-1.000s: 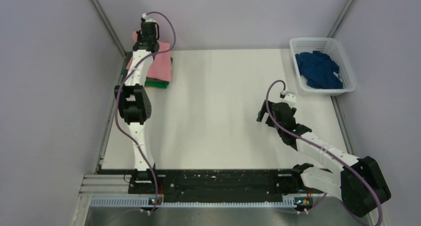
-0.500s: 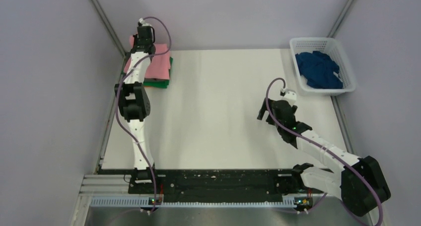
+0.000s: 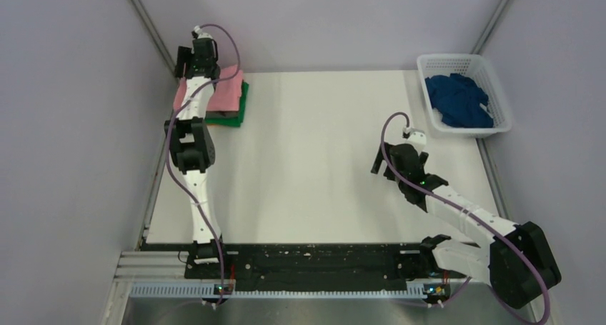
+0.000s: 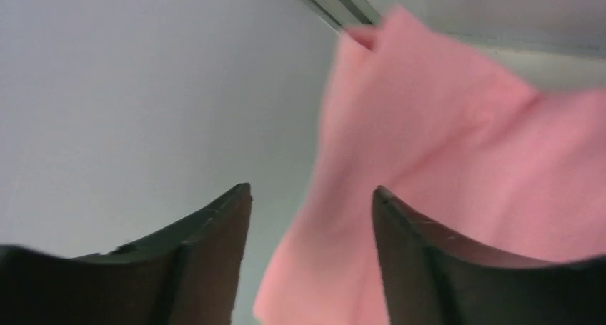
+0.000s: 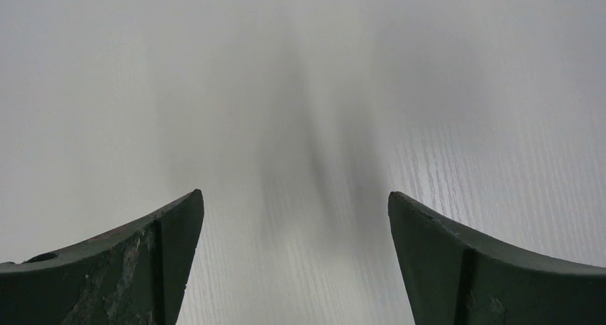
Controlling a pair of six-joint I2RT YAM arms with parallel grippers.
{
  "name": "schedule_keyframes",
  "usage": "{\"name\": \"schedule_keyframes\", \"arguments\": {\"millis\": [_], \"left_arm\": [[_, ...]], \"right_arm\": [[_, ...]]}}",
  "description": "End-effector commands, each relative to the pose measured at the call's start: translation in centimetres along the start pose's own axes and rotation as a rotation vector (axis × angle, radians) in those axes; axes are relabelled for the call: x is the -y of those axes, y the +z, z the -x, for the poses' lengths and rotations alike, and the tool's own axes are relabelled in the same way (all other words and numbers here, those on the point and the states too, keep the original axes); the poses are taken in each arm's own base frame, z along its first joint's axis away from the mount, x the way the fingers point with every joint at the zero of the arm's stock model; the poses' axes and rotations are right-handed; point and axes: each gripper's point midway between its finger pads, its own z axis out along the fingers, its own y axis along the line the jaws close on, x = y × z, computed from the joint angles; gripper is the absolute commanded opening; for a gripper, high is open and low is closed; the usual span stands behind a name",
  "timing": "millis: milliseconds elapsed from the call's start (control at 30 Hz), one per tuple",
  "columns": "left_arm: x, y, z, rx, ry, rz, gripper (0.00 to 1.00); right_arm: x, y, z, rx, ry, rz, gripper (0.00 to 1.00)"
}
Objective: Fold and stack the t-shirts
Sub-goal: Put the neatly folded tshirt into the corner of the board with the left arm, then reset both arms
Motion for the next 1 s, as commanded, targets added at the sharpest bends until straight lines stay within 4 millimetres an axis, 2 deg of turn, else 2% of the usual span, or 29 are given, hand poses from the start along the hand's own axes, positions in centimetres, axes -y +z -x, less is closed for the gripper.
{"name": "schedule_keyframes", "arguments": {"millis": [0, 33, 67, 100, 200, 300, 400, 467, 533, 600, 667, 700, 733, 767, 833, 967], "left_arm": [[-3.7, -0.3, 3.3, 0.082, -0.114, 0.127, 0.86], [-4.2, -0.6, 3.5, 0.083, -0.138, 0.148, 0.96], [-4.8, -1.0, 3.7, 0.084, -0.166, 0.169, 0.98], [-5.3, -2.3, 4.4, 0.084, -0.228, 0.154, 0.99], [-4.9, -5.0, 5.7, 0.090, -0.305, 0.062, 0.99], [-3.3, -8.2, 6.1, 0.090, -0.372, -0.065, 0.99], [-0.9, -12.4, 5.8, 0.096, -0.442, -0.206, 0.99], [0.8, -16.2, 5.7, 0.109, -0.487, -0.325, 0.99], [2.4, -19.5, 4.7, 0.114, -0.517, -0.454, 0.99], [3.8, -23.0, 3.3, 0.111, -0.521, -0.578, 0.99], [4.2, -26.0, 1.1, 0.074, -0.577, -0.632, 0.99], [3.6, -28.1, 0.6, 0.083, -0.628, -0.681, 0.99], [4.1, -29.8, -0.6, 0.068, -0.670, -0.745, 0.99], [5.3, -31.2, -3.5, 0.025, -0.686, -0.802, 0.99], [5.8, -34.1, -6.7, 0.025, -0.726, -0.883, 0.99], [6.2, -37.4, -13.5, 0.018, -0.743, -0.940, 0.99]], "right_arm": [[-0.6, -0.1, 2.7, 0.051, 0.000, -0.011, 0.99], [-0.6, -0.2, 2.8, 0.052, -0.001, -0.013, 0.99], [-0.6, -0.2, 2.8, 0.053, 0.000, -0.015, 0.99], [-0.6, -0.4, 3.1, 0.061, 0.003, -0.013, 0.99], [-0.9, -0.8, 3.5, 0.073, 0.014, 0.007, 0.99], [-1.1, -1.4, 3.8, 0.089, 0.023, 0.037, 0.99], [-1.1, -2.0, 3.8, 0.109, 0.039, 0.064, 0.99], [-1.2, -2.5, 3.8, 0.117, 0.050, 0.087, 0.99], [-1.1, -3.0, 3.9, 0.137, 0.074, 0.102, 0.99], [-0.8, -3.3, 3.8, 0.160, 0.100, 0.106, 0.99], [-0.4, -3.6, 3.8, 0.183, 0.127, 0.112, 0.99], [-0.4, -3.7, 3.8, 0.191, 0.131, 0.117, 0.99], [-0.3, -3.8, 3.7, 0.196, 0.132, 0.117, 0.99], [-0.1, -3.8, 3.6, 0.199, 0.133, 0.117, 0.99], [0.2, -4.0, 3.6, 0.209, 0.136, 0.110, 0.99], [1.0, -4.1, 3.7, 0.226, 0.148, 0.077, 0.99]]}}
